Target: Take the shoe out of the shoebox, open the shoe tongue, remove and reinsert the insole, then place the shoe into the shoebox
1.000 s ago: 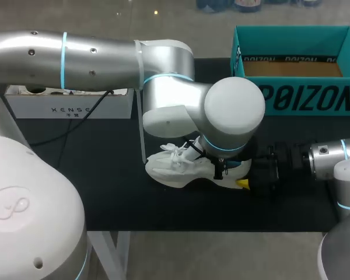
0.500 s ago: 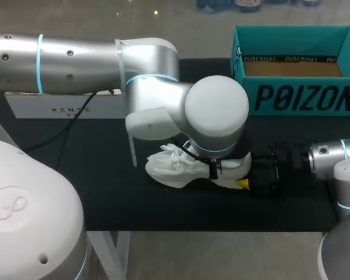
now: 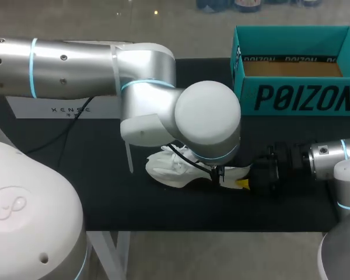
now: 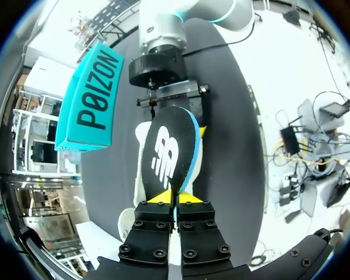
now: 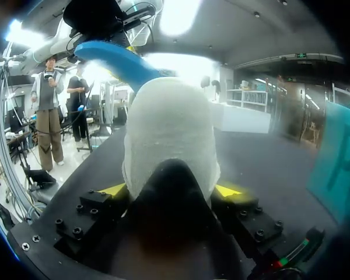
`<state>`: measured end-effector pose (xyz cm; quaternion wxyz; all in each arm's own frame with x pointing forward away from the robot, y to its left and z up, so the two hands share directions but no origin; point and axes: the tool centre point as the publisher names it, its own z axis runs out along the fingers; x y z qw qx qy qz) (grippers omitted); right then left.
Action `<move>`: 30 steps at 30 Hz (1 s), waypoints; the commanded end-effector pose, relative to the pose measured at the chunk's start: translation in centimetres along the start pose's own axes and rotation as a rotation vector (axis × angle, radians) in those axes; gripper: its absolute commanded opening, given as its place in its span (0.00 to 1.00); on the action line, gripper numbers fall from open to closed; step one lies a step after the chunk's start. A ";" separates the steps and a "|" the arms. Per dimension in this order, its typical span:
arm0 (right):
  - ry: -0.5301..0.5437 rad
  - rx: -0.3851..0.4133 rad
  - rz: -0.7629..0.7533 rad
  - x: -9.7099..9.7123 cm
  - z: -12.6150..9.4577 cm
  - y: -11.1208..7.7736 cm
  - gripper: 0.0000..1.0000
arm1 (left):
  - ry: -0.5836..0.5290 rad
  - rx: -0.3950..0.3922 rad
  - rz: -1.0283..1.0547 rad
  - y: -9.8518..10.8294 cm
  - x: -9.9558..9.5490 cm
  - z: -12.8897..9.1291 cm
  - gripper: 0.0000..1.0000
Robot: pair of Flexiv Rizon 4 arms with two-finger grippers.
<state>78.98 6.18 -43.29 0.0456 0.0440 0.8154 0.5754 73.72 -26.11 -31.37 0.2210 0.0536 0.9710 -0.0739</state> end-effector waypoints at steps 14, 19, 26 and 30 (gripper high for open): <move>0.000 0.004 0.002 0.0 0.3 -0.1 0.00 | 0.002 0.009 -0.018 -2.6 0.6 0.3 0.00; 0.000 0.004 0.002 0.0 0.3 -0.1 0.00 | 0.001 0.015 -0.027 -2.3 0.7 0.3 0.11; 0.000 0.004 0.002 0.0 0.3 -0.1 0.00 | -0.007 0.021 -0.038 -1.9 0.9 0.3 0.15; 0.000 0.004 0.002 0.0 0.3 -0.1 0.00 | -0.012 0.025 -0.056 -1.5 0.7 0.5 0.17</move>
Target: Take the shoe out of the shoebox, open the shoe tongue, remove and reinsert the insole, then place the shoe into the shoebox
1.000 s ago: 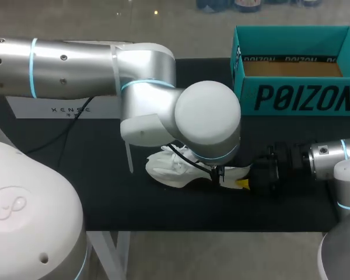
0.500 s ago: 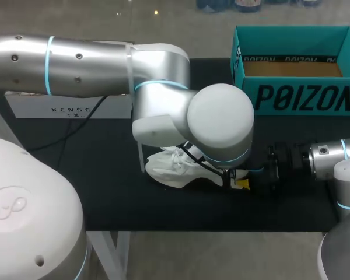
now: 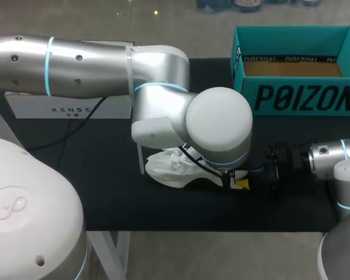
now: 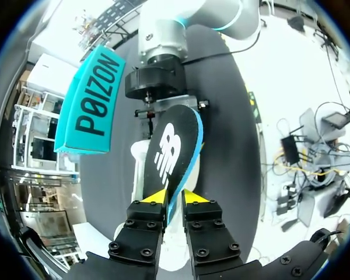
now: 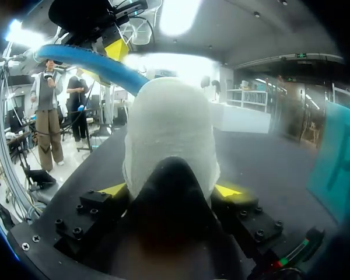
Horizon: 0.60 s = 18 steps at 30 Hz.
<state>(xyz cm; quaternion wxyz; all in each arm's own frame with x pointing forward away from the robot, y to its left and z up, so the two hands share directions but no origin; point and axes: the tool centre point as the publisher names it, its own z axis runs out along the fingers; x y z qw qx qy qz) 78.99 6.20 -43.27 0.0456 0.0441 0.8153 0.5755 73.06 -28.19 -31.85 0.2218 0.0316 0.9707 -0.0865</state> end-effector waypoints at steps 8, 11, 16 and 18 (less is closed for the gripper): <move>0.000 0.004 0.001 0.0 0.3 -0.2 0.00 | -0.018 0.020 -0.025 1.1 -0.7 0.4 0.20; 0.000 0.004 0.001 0.0 0.3 -0.2 0.00 | -0.022 0.027 -0.026 1.0 -1.0 0.7 0.21; 0.000 0.004 0.001 0.0 0.3 -0.2 0.00 | -0.032 0.034 -0.027 0.7 -1.4 1.0 0.21; 0.000 0.004 0.001 0.0 0.3 -0.2 0.00 | -0.032 0.036 -0.028 0.6 -1.5 1.1 0.22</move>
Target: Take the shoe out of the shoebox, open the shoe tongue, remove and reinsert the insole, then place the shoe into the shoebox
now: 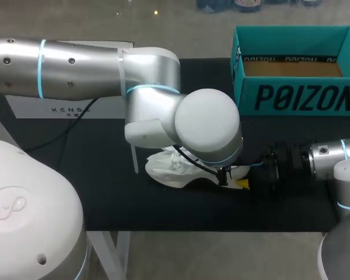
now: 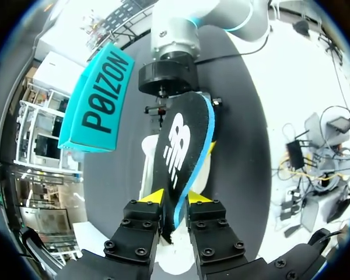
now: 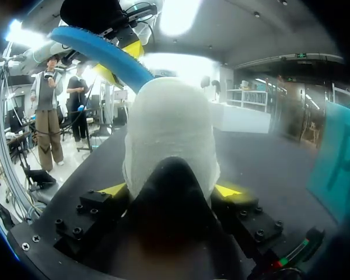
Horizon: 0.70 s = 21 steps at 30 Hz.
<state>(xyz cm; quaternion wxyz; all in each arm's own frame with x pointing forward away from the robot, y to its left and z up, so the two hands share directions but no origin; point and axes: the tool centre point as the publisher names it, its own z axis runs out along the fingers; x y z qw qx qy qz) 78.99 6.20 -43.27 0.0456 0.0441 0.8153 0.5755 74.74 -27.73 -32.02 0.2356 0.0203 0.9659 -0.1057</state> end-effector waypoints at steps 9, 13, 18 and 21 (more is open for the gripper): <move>0.000 0.004 0.001 0.0 0.3 -0.2 0.00 | 0.015 0.008 -0.008 0.1 -0.1 1.0 0.00; 0.000 0.004 0.001 0.0 0.3 -0.2 0.00 | 0.021 0.014 -0.025 0.2 -0.2 1.0 0.00; 0.000 0.004 0.001 0.0 0.3 -0.2 0.00 | 0.029 0.046 -0.048 -0.7 -0.1 -0.4 0.00; 0.000 0.004 0.001 0.0 0.3 -0.2 0.00 | 0.048 0.070 -0.080 -1.5 -0.5 -1.7 0.00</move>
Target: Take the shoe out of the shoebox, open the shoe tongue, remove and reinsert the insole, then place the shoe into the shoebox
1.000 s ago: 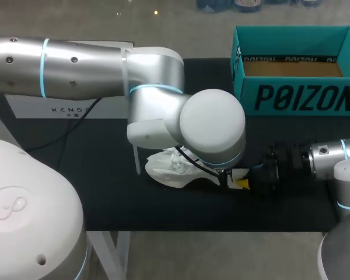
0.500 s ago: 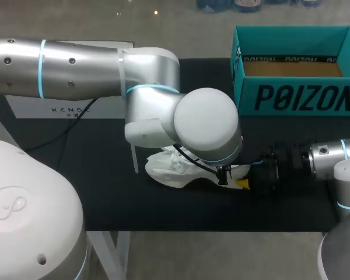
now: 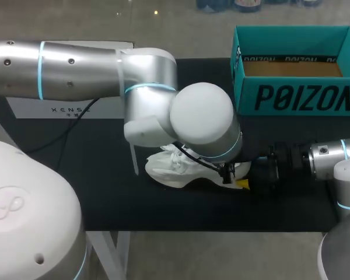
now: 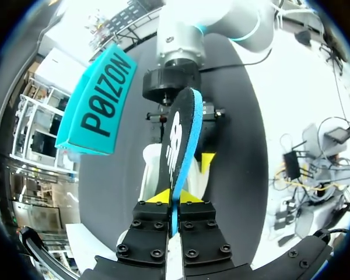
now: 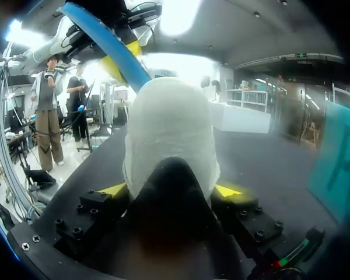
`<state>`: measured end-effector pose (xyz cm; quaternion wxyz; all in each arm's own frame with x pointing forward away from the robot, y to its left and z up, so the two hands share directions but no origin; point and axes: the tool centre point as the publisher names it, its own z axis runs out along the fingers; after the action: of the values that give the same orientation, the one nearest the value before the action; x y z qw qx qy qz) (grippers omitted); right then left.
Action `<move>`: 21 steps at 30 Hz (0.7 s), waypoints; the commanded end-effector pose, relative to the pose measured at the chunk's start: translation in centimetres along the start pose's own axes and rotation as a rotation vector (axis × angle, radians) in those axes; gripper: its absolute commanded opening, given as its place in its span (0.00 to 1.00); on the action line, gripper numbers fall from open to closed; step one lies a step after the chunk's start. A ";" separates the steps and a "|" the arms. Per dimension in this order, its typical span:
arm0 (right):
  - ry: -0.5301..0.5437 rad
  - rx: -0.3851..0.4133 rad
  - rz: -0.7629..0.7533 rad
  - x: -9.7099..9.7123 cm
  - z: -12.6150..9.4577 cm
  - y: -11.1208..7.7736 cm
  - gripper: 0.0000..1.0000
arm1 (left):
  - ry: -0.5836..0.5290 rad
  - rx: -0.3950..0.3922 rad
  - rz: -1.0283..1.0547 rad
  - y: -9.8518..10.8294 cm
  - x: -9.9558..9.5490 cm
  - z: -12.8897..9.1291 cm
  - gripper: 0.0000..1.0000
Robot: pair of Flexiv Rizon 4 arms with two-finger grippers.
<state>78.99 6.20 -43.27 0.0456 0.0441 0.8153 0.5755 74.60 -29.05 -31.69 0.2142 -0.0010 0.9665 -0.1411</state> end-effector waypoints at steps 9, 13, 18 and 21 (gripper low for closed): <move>0.000 0.004 0.001 0.0 0.3 -0.2 0.00 | 0.045 0.130 -0.105 -2.5 -3.5 -7.4 0.00; 0.000 0.004 0.001 0.0 0.3 -0.2 0.00 | 0.061 0.183 -0.139 -2.8 -5.7 -9.1 0.00; 0.000 0.004 0.001 0.0 0.3 -0.2 0.00 | 0.106 0.209 -0.155 -2.7 -8.9 -10.4 0.00; 0.000 0.004 0.001 0.0 0.3 -0.2 0.00 | 0.103 0.239 -0.158 -2.6 -10.6 -11.7 0.00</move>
<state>78.99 6.20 -43.27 0.0456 0.0441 0.8154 0.5755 78.72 -29.61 -18.17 0.1655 -0.0521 0.9496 -0.2611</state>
